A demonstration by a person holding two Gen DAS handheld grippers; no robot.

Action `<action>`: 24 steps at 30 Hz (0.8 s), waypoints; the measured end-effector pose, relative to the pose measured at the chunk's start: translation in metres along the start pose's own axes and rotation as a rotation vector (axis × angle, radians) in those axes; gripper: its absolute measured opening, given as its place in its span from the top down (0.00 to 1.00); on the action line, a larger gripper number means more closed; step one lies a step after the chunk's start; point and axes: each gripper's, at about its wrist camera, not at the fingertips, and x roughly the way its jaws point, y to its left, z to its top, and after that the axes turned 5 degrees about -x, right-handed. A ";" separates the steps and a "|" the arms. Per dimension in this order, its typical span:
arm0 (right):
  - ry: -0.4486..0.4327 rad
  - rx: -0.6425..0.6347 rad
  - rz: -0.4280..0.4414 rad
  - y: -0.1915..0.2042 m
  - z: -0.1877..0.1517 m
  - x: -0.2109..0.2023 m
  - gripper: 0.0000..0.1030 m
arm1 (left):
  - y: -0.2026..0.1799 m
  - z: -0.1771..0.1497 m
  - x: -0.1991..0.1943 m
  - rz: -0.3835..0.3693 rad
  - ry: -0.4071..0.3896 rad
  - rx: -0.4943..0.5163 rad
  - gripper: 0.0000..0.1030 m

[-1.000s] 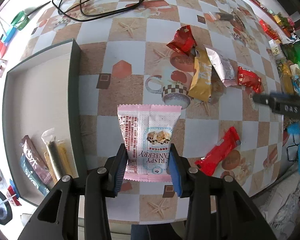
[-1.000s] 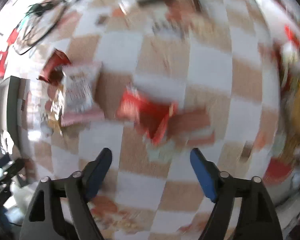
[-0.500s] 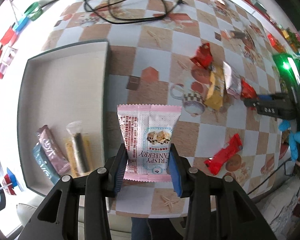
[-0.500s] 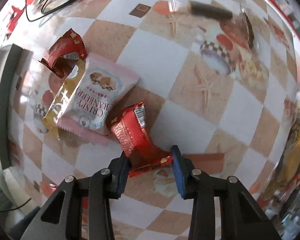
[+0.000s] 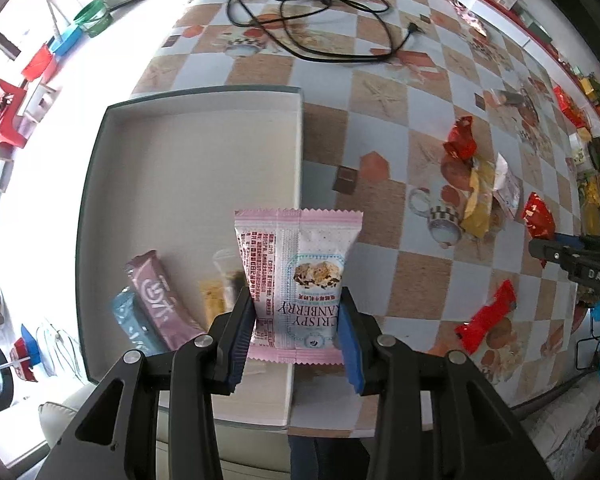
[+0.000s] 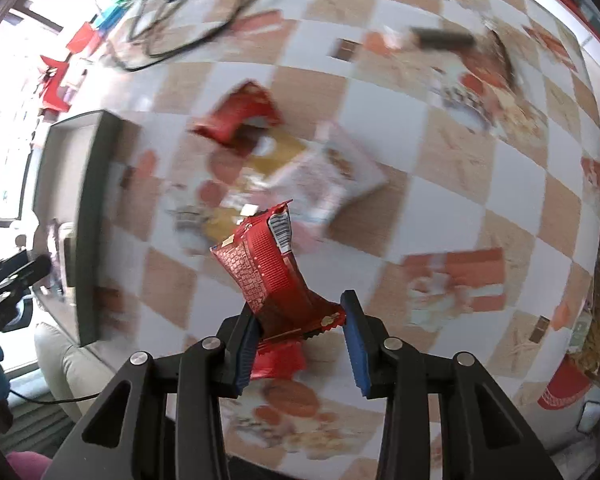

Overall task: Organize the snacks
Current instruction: 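Carry both packets over the white tray and open both grippers to drop them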

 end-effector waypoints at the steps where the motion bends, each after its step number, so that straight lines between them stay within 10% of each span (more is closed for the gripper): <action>1: -0.005 -0.016 0.005 0.009 0.003 -0.002 0.61 | 0.004 -0.001 -0.001 0.002 -0.003 -0.005 0.58; 24: -0.015 -0.326 0.069 0.231 0.043 0.007 0.61 | 0.099 0.004 0.004 0.045 -0.042 -0.143 0.58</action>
